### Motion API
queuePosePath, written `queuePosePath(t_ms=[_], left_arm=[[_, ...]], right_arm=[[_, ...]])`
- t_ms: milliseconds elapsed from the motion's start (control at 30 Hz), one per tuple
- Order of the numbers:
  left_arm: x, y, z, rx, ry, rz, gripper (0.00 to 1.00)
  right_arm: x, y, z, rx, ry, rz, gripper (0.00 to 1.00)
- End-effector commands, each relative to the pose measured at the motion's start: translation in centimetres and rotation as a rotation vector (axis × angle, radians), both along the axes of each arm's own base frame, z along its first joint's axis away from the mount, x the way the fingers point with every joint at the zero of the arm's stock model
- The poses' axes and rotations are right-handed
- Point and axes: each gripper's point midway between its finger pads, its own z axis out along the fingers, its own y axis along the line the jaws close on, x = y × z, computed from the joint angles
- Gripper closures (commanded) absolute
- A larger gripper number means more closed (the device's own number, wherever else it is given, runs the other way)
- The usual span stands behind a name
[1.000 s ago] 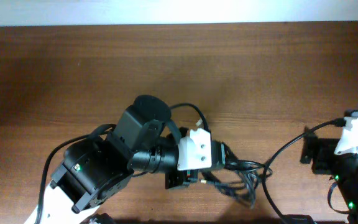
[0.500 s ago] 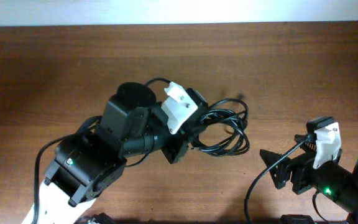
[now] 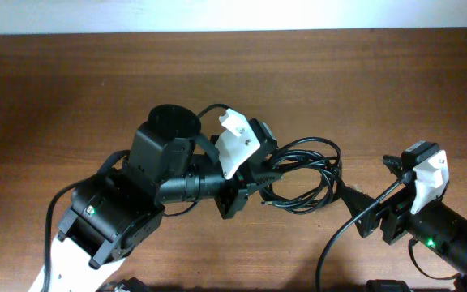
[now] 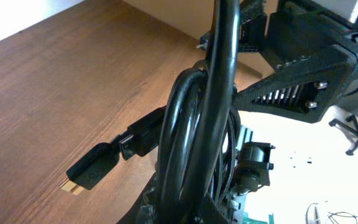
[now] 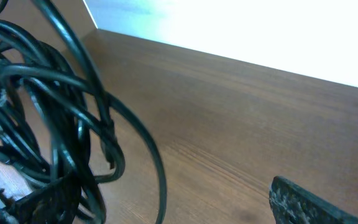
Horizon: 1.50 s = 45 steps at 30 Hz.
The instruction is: Untangle cables
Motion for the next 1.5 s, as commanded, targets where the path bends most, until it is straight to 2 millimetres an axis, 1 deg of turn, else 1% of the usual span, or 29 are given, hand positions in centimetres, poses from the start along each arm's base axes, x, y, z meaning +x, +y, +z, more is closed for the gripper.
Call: queuePosePath(t_ms=[0, 67, 133, 233, 267, 300, 367, 433, 500, 567, 667, 733, 800, 867, 900, 933, 1000, 1033, 1100, 1167, 1200, 1233, 1267, 1433, 1467], left_arm=[[0.7, 1.0, 1.1, 0.015, -0.076, 0.062, 1.0], [0.9, 1.1, 1.0, 0.021, -0.078, 0.072, 1.0], [0.8, 1.1, 1.0, 0.02, -0.077, 0.07, 1.0], [-0.5, 0.3, 1.7, -0.029, -0.06, -0.015, 1.0], [-0.9, 0.1, 2.1, -0.047, -0.06, -0.039, 1.0], [-0.9, -0.1, 2.5, -0.063, -0.071, -0.051, 1.0], [-0.9, -0.3, 2.8, -0.077, -0.084, -0.058, 1.0], [-1.5, -0.6, 3.3, -0.104, -0.082, -0.102, 1.0], [-1.7, -0.7, 3.5, -0.111, -0.084, -0.111, 1.0], [-2.3, -0.9, 3.7, -0.125, -0.085, -0.151, 1.0], [-4.2, -1.2, 4.3, -0.162, -0.103, -0.273, 1.0], [-5.9, -1.3, 4.8, -0.196, -0.134, -0.384, 1.0], [-6.6, -1.3, 5.1, -0.215, -0.142, -0.43, 1.0], [-6.7, -1.2, 4.9, -0.209, -0.13, -0.429, 1.0], [-6.8, -1.1, 4.7, -0.204, -0.118, -0.428, 1.0], [-6.8, -1.1, 4.6, -0.201, -0.114, -0.428, 1.0], [-6.3, -1.0, 4.0, -0.175, -0.106, -0.394, 1.0], [-5.4, -0.8, 3.1, -0.126, -0.098, -0.332, 1.0], [-4.4, -0.5, 2.2, -0.079, -0.096, -0.271, 1.0], [-2.6, 0.0, 1.4, -0.029, -0.063, -0.142, 1.0], [-1.9, 0.2, 1.1, -0.016, -0.051, -0.095, 1.0], [-0.5, 0.8, 0.7, 0.006, -0.011, 0.015, 1.0], [0.4, 1.2, 0.4, 0.018, 0.012, 0.088, 1.0], [2.3, 2.5, -0.3, 0.044, 0.062, 0.255, 1.0], [2.6, 2.8, -0.6, 0.053, 0.073, 0.291, 1.0]], right_arm=[[0.4, -0.6, 0.1, -0.021, -0.011, -0.034, 0.05], [0.5, -0.8, 0.1, -0.025, -0.012, -0.042, 0.05], [0.8, -1.4, -0.1, -0.047, -0.011, -0.082, 0.05], [1.0, -1.8, -0.2, -0.058, -0.013, -0.101, 0.05], [0.9, -1.6, -0.1, -0.052, -0.014, -0.088, 0.03], [0.5, -0.7, 0.1, -0.039, -0.025, -0.03, 0.0], [-0.3, 0.7, 0.6, -0.025, -0.054, 0.075, 0.01], [-0.3, 0.7, 0.6, -0.024, -0.054, 0.076, 0.01], [-0.3, 0.7, 0.6, -0.024, -0.054, 0.076, 0.01], [-0.2, 0.6, 0.6, -0.028, -0.057, 0.069, 0.01], [0.7, -0.5, 0.3, -0.066, -0.054, 0.002, 0.01], [1.7, -1.1, 0.2, -0.085, -0.053, -0.029, 0.01], [2.8, -1.7, -0.2, -0.103, -0.038, -0.061, 0.01], [4.5, -3.9, -2.0, -0.144, 0.048, -0.198, 0.01], [5.1, -5.5, -3.0, -0.162, 0.102, -0.298, 0.01], [5.3, -6.4, -3.5, -0.177, 0.127, -0.346, 0.0], [5.6, -7.7, -4.3, -0.189, 0.17, -0.432, 0.0], [5.5, -7.6, -4.4, -0.187, 0.177, -0.428, 0.0], [5.3, -7.4, -4.7, -0.183, 0.193, -0.415, 0.0], [4.6, -7.3, -5.5, -0.187, 0.236, -0.407, 0.0], [4.2, -7.0, -5.8, -0.182, 0.257, -0.391, 0.0], [3.7, -6.4, -6.2, -0.173, 0.278, -0.358, 0.0], [3.2, -5.4, -6.4, -0.143, 0.303, -0.305, 0.0], [2.4, -3.2, -6.2, -0.066, 0.325, -0.197, 0.0], [2.2, -2.5, -6.0, -0.053, 0.317, -0.153, 0.0]])
